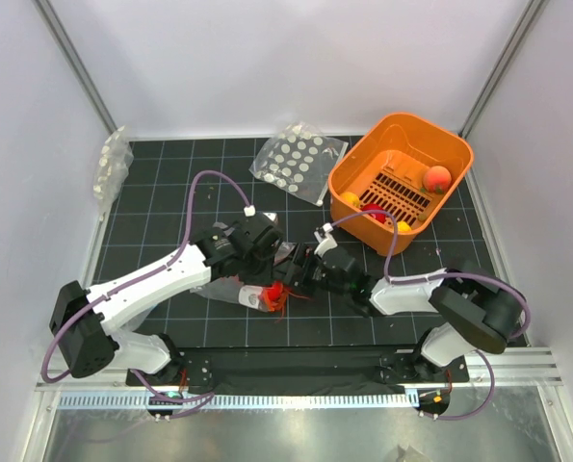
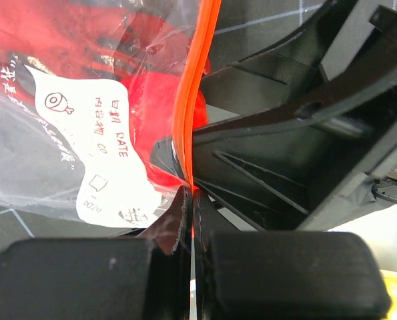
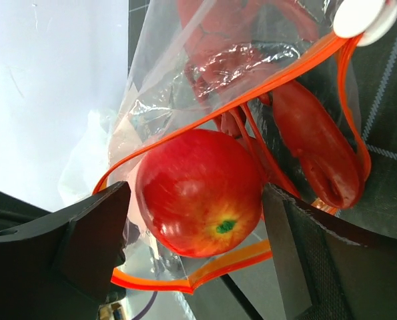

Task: Place the food in the zip-top bag and seal the zipper
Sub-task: Place the fake fruit in the zipper food storage bag.

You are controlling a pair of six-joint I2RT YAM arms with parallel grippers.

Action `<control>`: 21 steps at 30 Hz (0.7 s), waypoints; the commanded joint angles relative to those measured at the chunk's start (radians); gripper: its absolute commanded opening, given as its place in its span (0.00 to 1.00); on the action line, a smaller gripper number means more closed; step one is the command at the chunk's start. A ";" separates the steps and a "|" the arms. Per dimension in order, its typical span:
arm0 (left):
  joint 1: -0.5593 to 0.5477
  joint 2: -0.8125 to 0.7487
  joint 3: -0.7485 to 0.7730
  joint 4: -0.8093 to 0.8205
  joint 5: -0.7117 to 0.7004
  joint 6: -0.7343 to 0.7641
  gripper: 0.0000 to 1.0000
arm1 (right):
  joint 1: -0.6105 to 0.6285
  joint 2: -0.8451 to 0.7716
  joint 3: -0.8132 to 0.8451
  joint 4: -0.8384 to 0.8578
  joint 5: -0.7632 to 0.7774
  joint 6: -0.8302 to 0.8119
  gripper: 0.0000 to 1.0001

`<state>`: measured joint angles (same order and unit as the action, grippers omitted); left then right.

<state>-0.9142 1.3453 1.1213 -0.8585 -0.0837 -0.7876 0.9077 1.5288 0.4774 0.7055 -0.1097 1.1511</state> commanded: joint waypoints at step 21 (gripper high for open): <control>0.001 -0.008 0.051 0.073 0.013 -0.021 0.00 | 0.039 0.117 0.091 0.106 -0.077 -0.001 0.16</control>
<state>-0.9142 1.3453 1.1297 -0.8108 -0.0822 -0.8043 0.9310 1.6024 0.5026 0.7258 -0.1612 1.1542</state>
